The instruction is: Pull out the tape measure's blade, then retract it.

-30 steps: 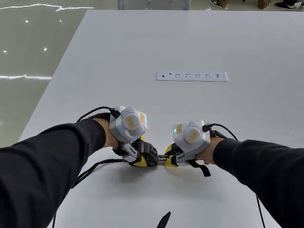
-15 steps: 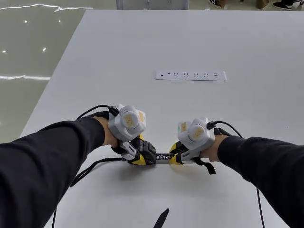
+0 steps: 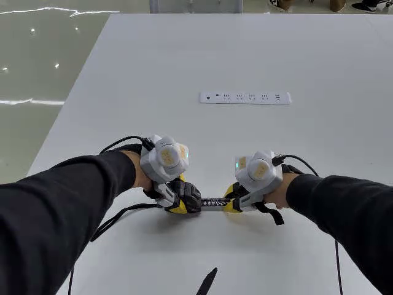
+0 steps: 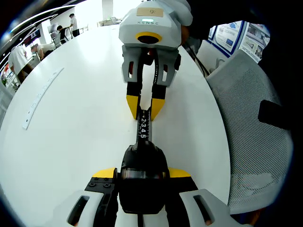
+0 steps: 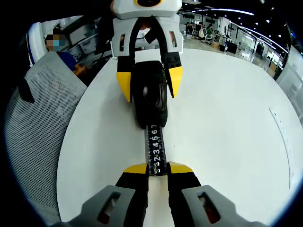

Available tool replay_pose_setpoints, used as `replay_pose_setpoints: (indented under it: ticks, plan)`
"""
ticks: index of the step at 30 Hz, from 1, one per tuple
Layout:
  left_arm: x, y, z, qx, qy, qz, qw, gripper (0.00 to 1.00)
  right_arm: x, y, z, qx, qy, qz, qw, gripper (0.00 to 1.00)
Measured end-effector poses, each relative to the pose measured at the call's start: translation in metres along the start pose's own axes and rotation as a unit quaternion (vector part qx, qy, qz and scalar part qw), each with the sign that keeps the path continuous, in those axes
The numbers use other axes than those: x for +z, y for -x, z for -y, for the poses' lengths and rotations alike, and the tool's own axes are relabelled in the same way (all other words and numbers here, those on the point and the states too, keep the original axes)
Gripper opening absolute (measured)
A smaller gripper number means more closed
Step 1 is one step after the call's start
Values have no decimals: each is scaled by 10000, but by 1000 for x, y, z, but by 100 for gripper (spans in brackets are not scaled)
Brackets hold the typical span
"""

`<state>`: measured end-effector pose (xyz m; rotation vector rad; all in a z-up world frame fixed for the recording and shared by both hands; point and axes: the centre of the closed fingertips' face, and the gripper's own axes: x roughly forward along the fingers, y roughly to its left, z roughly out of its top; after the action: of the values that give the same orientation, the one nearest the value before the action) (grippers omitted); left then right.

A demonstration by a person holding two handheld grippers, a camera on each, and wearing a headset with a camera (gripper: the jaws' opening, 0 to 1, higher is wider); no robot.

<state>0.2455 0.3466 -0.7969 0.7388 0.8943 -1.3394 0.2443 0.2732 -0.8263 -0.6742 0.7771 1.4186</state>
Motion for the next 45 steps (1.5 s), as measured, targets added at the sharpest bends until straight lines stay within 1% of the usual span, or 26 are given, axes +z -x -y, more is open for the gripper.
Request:
replay_pose_setpoints:
  ticks: [7,11,33,45]
  plan:
    - [0,0,0,2,-50,-47,10000,35,-3,2,0,-1,-18,-35,10000,10]
    - [-1,0,-1,21,-34,-17,10000,35,-5,3,1,-21,-3,-74,10000,10]
    - [-1,-1,0,34,-70,-101,9999,35,-25,19,4,-112,-47,-255,9996,10]
    - [-2,-1,0,38,-71,-107,9999,35,-34,25,4,-129,-92,-349,9993,10]
